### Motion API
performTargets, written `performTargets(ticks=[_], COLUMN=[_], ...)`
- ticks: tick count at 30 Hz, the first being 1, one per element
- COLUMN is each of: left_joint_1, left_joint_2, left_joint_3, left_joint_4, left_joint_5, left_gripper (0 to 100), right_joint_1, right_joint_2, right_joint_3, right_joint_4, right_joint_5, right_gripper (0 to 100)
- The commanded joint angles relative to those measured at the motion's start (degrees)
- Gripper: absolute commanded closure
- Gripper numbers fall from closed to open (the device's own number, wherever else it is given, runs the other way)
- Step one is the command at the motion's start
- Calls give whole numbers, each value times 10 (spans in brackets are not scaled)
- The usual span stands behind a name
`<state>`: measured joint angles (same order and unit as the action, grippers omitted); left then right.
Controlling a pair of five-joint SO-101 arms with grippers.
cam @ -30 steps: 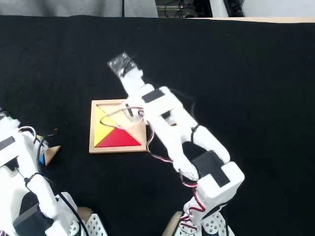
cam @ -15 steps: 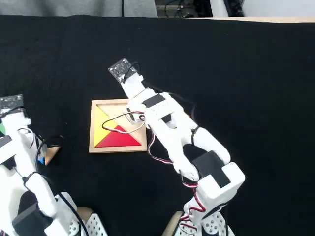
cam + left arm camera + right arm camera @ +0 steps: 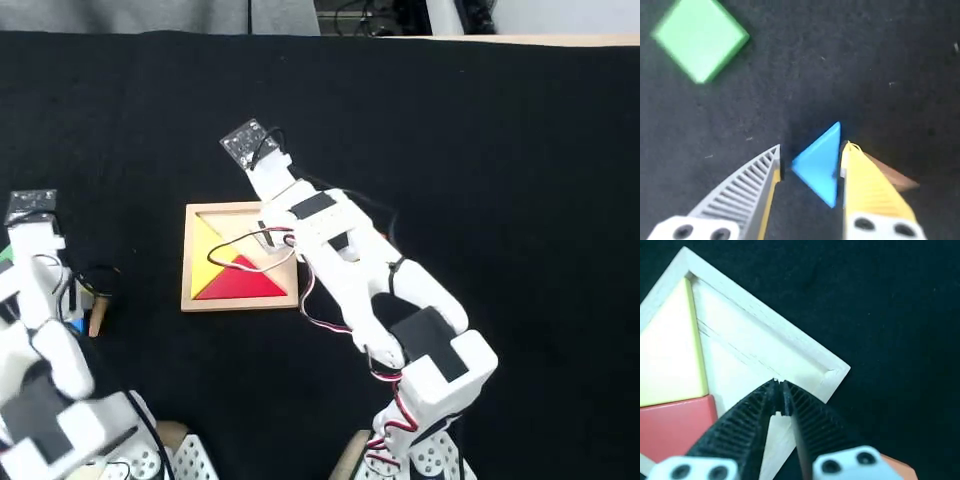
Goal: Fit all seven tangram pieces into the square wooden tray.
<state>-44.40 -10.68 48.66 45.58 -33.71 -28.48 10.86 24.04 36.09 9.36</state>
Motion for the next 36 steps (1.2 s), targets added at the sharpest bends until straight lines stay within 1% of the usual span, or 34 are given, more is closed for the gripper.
performTargets(ticks=[1,5,6,15,20,23,25,28,30,34,36], left_joint_1=[1,1,1,4,3,-1,-15,-31,-32,-23,-22], left_joint_2=[69,73,73,74,74,73,73,73,78,79,79], left_joint_3=[-62,-58,-59,-54,-58,-66,-66,-66,-67,-64,-64], left_joint_4=[10,19,21,20,88,98,97,97,91,47,40], left_joint_5=[-6,-62,-65,-62,-58,-27,-11,-5,-9,-7,-8], left_gripper=[797,797,797,800,801,801,801,801,801,801,801], right_joint_1=[9,10,10,11,11,11,11,11,11,11,11], right_joint_2=[-34,-34,-34,-34,-34,-34,-34,-34,-34,-34,-34], right_joint_3=[-1,-1,-1,-1,-1,-1,-1,-1,-1,-1,-1], right_joint_4=[-11,-11,-11,-11,-11,-11,-11,-11,-11,-11,-11], right_joint_5=[7,22,26,26,26,26,26,26,26,26,26], right_gripper=[987,987,987,987,987,987,987,987,987,987,987])
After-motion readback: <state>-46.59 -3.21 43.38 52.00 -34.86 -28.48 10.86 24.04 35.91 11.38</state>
